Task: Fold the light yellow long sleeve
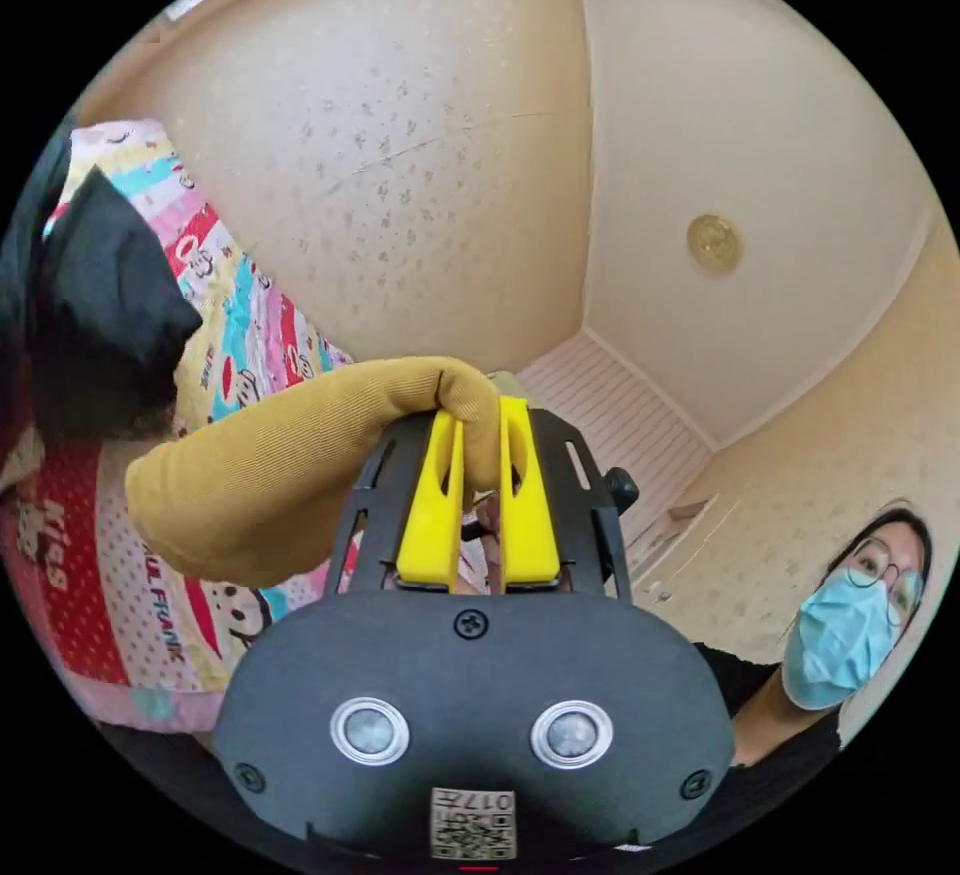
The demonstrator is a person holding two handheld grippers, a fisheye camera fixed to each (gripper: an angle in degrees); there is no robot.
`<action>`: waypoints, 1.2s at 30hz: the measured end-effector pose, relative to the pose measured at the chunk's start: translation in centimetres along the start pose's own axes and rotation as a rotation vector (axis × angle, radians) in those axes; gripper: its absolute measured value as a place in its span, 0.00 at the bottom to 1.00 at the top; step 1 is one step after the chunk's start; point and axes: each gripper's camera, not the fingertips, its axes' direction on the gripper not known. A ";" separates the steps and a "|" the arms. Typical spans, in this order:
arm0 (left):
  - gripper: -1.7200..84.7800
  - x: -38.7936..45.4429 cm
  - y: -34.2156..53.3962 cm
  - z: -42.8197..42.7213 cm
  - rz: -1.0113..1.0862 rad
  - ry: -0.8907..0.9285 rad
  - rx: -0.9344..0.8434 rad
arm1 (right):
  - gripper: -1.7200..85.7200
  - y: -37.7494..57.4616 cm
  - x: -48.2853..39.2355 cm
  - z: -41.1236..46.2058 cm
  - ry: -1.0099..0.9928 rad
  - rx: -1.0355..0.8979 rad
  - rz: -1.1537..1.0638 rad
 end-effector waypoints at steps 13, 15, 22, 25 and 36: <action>0.10 -14.6 0.4 -23.3 -0.244 -0.375 0.129 | 0.10 0.5 -21.2 28.5 -0.379 -0.227 -0.010; 0.10 -20.6 6.0 -25.0 -0.445 -0.299 0.165 | 0.10 4.7 -23.9 31.0 -0.398 -0.282 -0.017; 0.10 -19.9 9.7 -25.5 -0.377 -0.153 0.292 | 0.13 6.7 -23.9 30.9 -0.511 -0.275 -0.111; 0.11 -18.6 10.6 -24.5 -0.397 -0.199 0.330 | 0.15 8.2 -23.6 32.2 -0.548 -0.370 -0.091; 0.01 -14.9 29.0 -12.9 -0.404 -0.530 0.082 | 0.13 31.6 -20.2 24.6 -0.515 -0.424 0.125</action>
